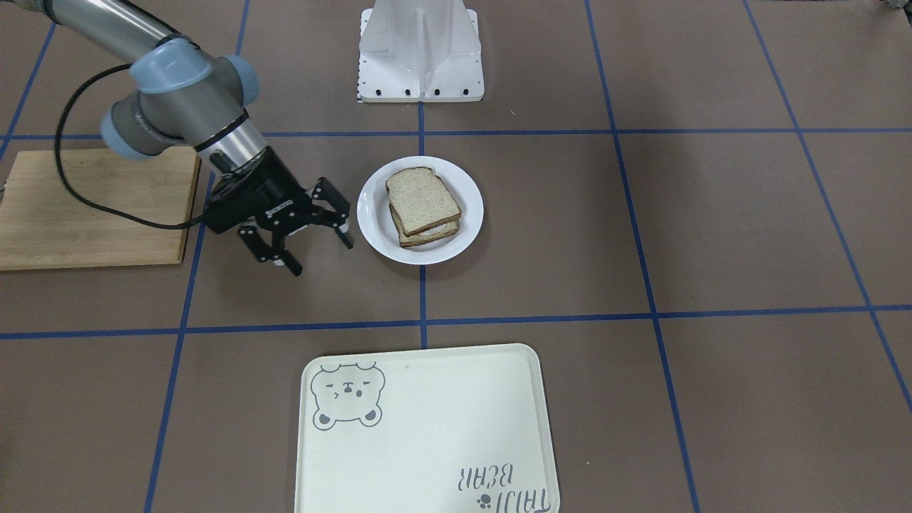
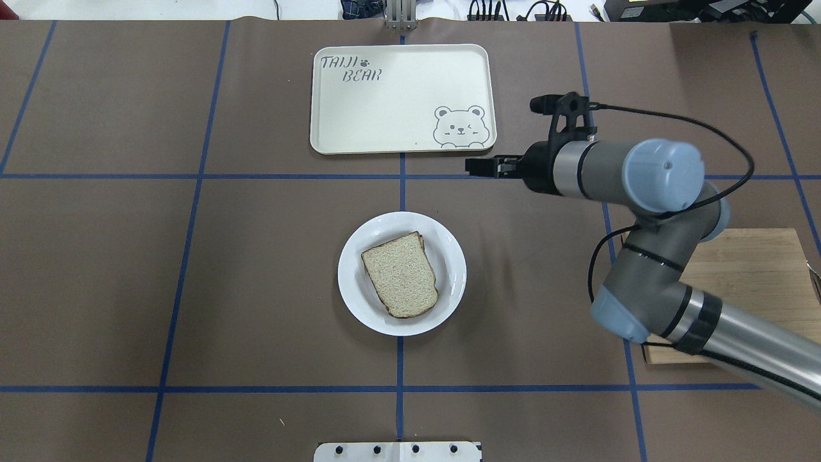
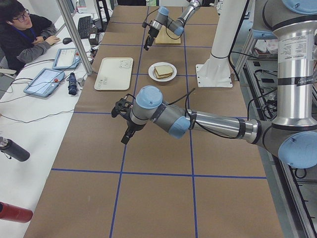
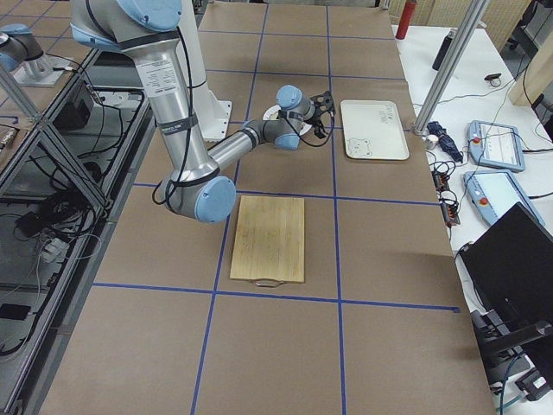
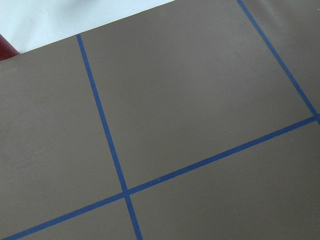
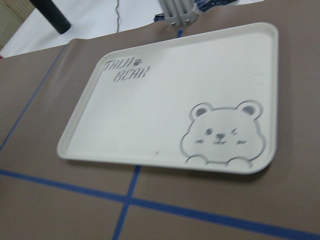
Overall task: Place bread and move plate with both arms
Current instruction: 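Withdraw the right arm while the left arm swings in toward the plate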
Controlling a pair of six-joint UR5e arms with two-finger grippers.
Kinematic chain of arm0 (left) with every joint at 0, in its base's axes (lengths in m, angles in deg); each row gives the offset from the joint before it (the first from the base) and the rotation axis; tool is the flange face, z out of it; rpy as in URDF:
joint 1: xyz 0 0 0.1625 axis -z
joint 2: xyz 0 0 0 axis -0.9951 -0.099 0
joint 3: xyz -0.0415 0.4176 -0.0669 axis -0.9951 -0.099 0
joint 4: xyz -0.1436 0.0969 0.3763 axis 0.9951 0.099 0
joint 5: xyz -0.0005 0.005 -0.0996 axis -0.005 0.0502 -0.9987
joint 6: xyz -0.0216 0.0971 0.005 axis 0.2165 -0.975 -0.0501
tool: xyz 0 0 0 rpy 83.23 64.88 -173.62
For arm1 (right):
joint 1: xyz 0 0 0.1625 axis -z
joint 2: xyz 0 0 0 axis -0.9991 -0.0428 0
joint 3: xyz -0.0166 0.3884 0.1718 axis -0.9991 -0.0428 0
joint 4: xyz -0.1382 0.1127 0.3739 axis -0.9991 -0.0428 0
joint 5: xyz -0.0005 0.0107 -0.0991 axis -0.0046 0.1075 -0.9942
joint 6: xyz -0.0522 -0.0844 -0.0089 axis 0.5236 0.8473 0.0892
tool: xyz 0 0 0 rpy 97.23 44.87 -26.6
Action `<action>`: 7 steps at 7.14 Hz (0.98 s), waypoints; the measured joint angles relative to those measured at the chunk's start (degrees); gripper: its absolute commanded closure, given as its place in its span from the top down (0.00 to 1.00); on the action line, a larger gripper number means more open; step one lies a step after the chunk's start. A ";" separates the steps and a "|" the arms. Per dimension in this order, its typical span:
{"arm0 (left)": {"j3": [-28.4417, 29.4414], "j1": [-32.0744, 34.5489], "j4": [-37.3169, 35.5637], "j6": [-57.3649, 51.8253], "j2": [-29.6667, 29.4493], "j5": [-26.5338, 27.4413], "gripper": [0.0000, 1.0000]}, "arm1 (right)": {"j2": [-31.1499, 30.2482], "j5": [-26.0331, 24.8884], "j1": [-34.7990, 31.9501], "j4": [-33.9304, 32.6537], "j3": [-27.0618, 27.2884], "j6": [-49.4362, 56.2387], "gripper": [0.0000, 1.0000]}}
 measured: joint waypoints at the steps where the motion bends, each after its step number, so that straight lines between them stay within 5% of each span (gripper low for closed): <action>1: -0.09 -1.86 0.41 4.89 -3.21 -1.56 0.99 | -0.32 3.60 -6.18 -5.30 -0.11 2.46 1.00; 4: 0.08 -12.62 10.20 27.56 -10.30 -2.38 0.99 | -1.84 15.88 -21.67 -22.51 -2.41 19.85 1.00; 7: 0.56 -28.36 17.85 51.41 -15.58 6.41 0.99 | -10.03 27.15 -34.91 -30.72 -3.92 37.86 1.00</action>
